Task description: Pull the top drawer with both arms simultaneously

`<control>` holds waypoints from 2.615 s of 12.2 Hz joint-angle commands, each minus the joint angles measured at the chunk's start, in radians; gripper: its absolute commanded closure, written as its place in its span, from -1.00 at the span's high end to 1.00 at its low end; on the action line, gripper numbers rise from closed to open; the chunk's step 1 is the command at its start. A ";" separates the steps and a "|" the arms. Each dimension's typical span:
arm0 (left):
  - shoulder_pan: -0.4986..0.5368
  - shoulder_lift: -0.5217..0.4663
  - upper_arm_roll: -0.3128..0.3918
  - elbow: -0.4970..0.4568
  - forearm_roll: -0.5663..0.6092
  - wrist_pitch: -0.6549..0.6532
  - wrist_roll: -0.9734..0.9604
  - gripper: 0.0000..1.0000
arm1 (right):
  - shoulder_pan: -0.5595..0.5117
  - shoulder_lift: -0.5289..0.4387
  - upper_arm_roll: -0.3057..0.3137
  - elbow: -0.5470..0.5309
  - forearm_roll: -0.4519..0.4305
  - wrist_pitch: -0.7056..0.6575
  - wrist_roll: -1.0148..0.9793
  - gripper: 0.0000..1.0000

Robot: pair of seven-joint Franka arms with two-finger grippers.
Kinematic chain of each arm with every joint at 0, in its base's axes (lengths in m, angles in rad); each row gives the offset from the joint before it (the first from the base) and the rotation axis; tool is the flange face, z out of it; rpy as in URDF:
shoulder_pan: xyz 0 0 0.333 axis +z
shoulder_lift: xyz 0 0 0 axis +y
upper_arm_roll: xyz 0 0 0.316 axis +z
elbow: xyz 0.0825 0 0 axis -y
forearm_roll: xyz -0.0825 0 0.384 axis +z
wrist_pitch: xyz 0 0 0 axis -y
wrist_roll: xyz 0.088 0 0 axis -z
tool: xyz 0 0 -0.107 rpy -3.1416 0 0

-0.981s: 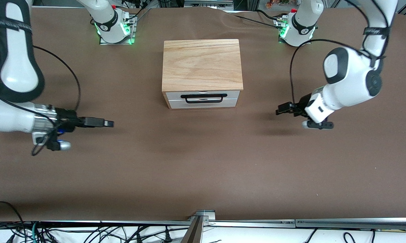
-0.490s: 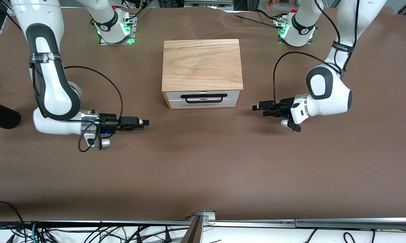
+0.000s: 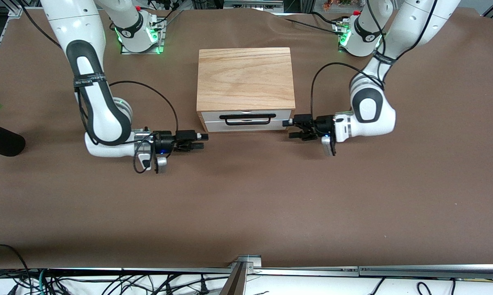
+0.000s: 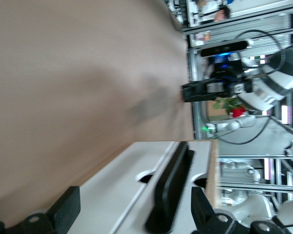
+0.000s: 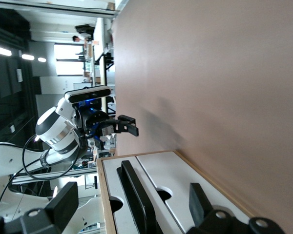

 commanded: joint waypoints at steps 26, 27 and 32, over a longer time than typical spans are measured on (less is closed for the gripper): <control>0.012 0.183 -0.055 -0.024 -0.161 -0.296 0.048 0.17 | 0.064 0.042 0.053 -0.161 0.251 -0.090 -0.376 -0.20; 0.012 0.184 -0.055 -0.024 -0.161 -0.296 0.048 0.01 | 0.064 0.043 0.053 -0.161 0.251 -0.091 -0.377 -0.30; 0.012 0.199 -0.055 -0.024 -0.161 -0.296 0.042 -0.40 | 0.064 0.043 0.053 -0.161 0.251 -0.091 -0.377 -0.51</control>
